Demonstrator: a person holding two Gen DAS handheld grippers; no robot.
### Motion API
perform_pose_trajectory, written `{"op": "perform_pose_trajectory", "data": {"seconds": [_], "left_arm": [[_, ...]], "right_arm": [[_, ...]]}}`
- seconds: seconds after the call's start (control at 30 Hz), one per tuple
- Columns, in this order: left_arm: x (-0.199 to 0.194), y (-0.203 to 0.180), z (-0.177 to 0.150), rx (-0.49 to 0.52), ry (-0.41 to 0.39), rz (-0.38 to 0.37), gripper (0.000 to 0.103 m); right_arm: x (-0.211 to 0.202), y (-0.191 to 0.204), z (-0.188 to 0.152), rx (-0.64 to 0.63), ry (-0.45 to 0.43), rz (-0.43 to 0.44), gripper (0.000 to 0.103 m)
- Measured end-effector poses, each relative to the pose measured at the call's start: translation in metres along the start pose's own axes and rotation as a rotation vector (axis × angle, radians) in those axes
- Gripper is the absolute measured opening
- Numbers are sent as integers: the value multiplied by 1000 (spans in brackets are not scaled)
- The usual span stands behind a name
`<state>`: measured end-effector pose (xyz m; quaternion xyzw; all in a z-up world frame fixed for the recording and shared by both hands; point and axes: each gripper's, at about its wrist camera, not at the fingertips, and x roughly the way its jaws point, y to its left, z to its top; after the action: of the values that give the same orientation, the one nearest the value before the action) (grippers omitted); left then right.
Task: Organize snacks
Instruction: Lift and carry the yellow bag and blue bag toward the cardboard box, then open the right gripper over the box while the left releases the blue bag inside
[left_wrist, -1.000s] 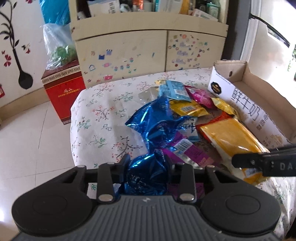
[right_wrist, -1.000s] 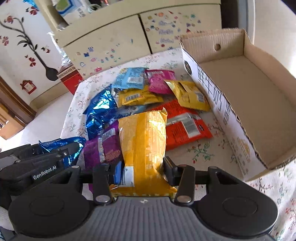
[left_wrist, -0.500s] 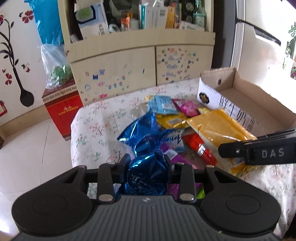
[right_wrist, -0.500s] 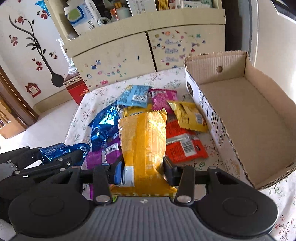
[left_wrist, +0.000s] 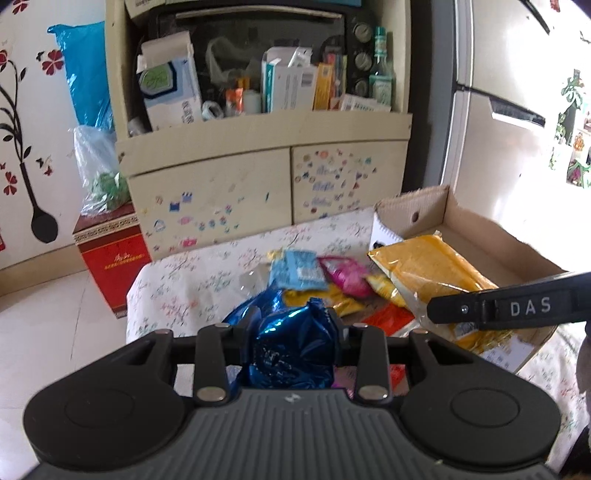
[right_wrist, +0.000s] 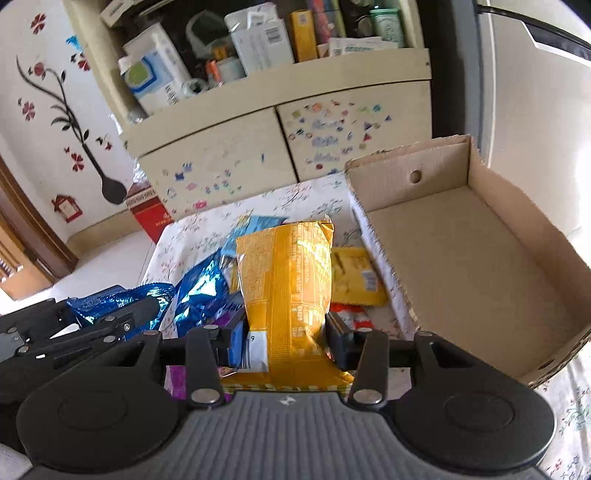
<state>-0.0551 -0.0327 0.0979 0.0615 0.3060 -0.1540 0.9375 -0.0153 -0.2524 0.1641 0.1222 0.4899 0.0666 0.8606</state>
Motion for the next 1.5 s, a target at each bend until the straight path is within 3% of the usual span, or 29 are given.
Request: {"op": "perform_pose_trajectory", "data": {"seconds": [0.37,0.6,1.1,1.33,1.37,1.4,1.5], "left_arm": [[6,-6,20,-45,-29,-96,35],[22,-17,36,-111,-12,-195,35],[69,-102,64,-37,33,-438,36],[93,-130,64,-39,69,-502,37],[96,-134,63,-39,71,-504,40],[98,-137,61,-37,77,-502,52],[98,-141,57,-23,66,-488,76]], "right_arm": [[-14,-44,21,138,-63,2,51],[-23,-74,29,186,-92,-52,51],[-36,-123,30,350,-106,-194,51],[-40,-141,24,447,-108,-233,52],[-40,-144,23,467,-109,-233,55],[-41,-146,22,485,-113,-236,55],[-41,-148,24,488,-113,-245,58]]}}
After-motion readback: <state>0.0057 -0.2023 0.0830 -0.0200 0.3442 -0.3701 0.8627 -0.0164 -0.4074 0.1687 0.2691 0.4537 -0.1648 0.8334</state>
